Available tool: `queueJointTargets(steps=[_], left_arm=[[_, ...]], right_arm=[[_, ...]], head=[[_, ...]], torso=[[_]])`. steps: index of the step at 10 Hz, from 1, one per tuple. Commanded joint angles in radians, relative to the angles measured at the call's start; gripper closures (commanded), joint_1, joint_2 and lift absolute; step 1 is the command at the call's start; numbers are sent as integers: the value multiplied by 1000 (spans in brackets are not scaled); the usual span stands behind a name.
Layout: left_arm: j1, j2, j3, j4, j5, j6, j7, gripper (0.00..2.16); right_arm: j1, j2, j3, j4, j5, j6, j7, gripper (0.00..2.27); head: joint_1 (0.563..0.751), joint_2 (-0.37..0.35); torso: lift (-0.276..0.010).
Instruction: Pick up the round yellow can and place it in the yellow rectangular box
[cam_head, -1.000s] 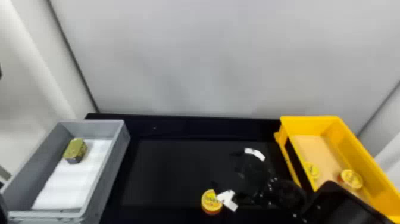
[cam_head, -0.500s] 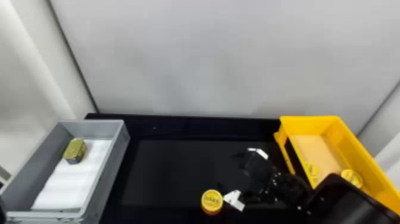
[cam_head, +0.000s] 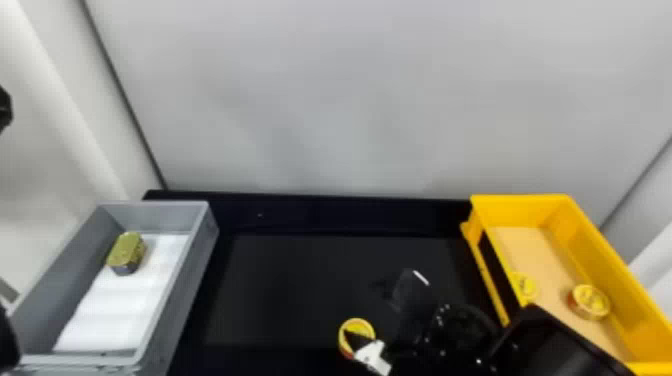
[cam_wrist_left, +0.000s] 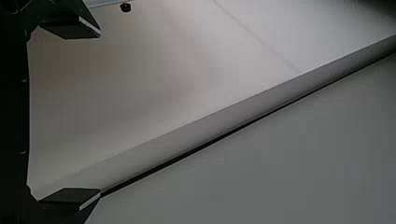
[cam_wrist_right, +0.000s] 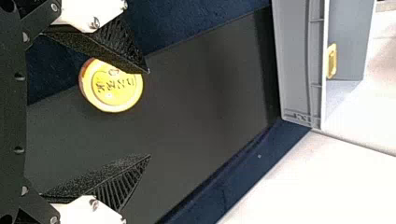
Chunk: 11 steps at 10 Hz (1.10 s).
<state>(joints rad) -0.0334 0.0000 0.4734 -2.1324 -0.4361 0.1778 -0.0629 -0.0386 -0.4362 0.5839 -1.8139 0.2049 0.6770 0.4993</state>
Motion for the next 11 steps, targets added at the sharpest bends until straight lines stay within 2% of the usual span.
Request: queueJointTargets(steps=[1,2,3,6,8,11], left_arm=[[10,-3,-8,-3,7,35,-5,84],[30,-3,-54,-1,23,60,41,84],[47,-3,-73,-1,40,75,74,84],[44,-3,-94,5,51,98,83,84],[41,-3,-110,16,53,101,84,84],[39,-3,-116,19,62,101,94,84]], right_arm=[[16,50,-59,31,36,15,61,176],[52,82,-137,36,67,15,125,177],[65,85,-151,30,74,24,122,177],[66,96,-136,16,73,47,131,177],[39,108,-87,27,47,40,139,177],[31,126,-87,87,33,27,130,177]], head=[[694,14],[694,14],[694,14],[694,14],[694,14],[694,14]], torso=[[-56],[-56],[-56],[-56],[-56],[-56]])
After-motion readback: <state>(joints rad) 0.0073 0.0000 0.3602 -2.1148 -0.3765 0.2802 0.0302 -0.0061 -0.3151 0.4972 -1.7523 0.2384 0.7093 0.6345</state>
